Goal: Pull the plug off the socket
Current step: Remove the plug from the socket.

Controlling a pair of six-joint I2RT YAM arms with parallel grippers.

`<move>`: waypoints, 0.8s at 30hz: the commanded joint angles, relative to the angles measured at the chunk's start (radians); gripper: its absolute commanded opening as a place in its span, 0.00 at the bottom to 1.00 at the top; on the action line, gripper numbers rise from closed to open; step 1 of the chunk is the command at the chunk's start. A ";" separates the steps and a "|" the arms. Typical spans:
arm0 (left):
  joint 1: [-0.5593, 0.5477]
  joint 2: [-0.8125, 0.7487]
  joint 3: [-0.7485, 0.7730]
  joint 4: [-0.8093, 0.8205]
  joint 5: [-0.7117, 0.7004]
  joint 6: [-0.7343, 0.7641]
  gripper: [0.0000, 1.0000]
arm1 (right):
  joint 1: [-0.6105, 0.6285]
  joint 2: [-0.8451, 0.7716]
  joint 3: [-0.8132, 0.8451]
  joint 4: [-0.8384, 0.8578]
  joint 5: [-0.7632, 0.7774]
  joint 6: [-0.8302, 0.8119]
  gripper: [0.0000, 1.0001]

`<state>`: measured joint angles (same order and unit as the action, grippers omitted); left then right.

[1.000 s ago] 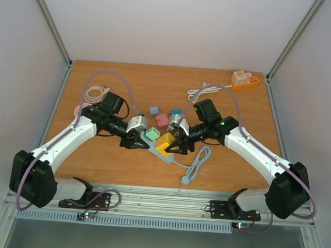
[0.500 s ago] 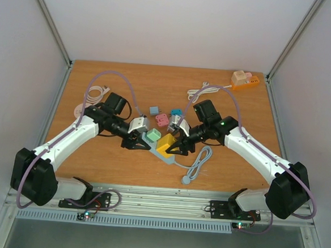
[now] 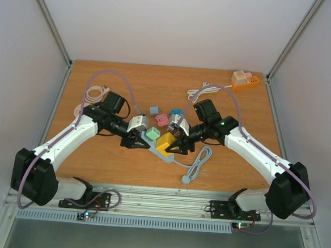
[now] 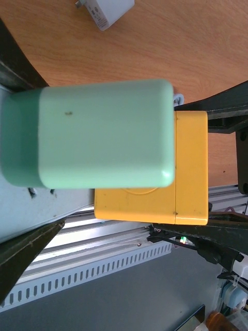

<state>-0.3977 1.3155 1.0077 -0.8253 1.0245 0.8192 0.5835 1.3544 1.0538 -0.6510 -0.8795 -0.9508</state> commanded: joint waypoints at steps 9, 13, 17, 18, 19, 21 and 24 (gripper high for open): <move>-0.054 0.017 -0.003 0.018 -0.076 -0.014 0.00 | -0.008 -0.012 0.039 0.084 0.049 0.098 0.01; -0.056 0.018 -0.001 0.012 -0.077 -0.011 0.00 | -0.009 -0.013 0.039 0.094 0.062 0.109 0.01; -0.051 0.014 0.010 0.009 -0.065 -0.022 0.00 | -0.010 -0.027 0.035 0.085 0.060 0.088 0.01; -0.046 0.013 0.012 0.008 -0.058 -0.023 0.00 | -0.012 -0.029 0.034 0.080 0.055 0.079 0.01; -0.039 0.012 0.014 0.009 -0.049 -0.026 0.00 | -0.015 -0.033 0.032 0.075 0.046 0.072 0.01; -0.025 0.010 0.015 0.006 -0.031 -0.031 0.00 | -0.028 -0.042 0.026 0.073 0.018 0.065 0.01; -0.007 0.011 0.014 0.006 -0.016 -0.035 0.00 | -0.044 -0.051 0.018 0.070 -0.008 0.057 0.01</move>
<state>-0.4191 1.3228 1.0080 -0.8097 1.0016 0.7998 0.5808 1.3487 1.0538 -0.6579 -0.8604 -0.9447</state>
